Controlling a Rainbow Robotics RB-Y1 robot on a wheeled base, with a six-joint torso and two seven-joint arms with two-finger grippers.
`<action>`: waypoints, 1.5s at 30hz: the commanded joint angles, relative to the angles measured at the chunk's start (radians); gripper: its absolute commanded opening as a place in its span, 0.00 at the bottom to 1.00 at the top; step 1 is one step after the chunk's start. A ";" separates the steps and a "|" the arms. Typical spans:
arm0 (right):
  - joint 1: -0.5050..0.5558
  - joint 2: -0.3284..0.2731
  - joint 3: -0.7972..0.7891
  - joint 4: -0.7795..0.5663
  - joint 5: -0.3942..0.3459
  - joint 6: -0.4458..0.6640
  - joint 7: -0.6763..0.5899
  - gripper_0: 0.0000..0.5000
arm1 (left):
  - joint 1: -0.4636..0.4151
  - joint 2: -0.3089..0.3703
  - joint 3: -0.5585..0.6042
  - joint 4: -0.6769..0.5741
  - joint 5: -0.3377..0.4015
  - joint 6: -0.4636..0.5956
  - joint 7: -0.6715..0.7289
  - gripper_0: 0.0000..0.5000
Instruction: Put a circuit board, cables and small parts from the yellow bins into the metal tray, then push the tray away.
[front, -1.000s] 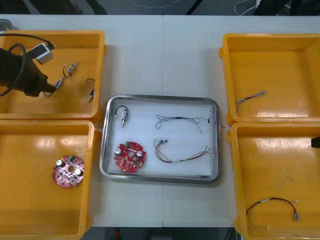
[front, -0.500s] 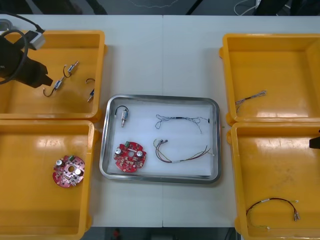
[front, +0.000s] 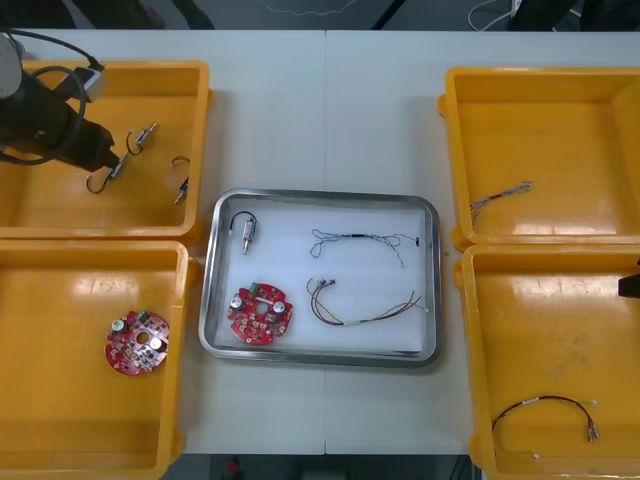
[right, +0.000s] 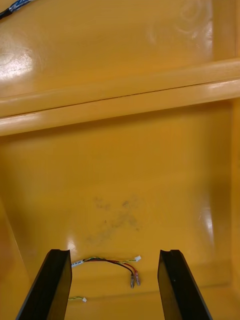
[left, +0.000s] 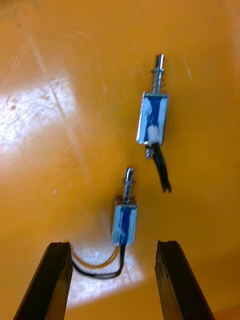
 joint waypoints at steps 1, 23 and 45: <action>0.012 -0.009 0.009 -0.007 -0.002 0.003 -0.035 1.00 | -0.079 -0.043 -0.053 0.057 -0.023 -0.070 -0.143 0.98; 0.012 -0.009 0.029 -0.007 -0.007 0.003 -0.043 1.00 | -0.047 -0.036 -0.141 0.096 -0.045 -0.128 -0.186 0.97; 0.012 -0.009 0.032 -0.007 -0.019 0.003 -0.051 1.00 | -0.033 0.023 -0.007 -0.038 -0.060 0.060 -0.163 0.00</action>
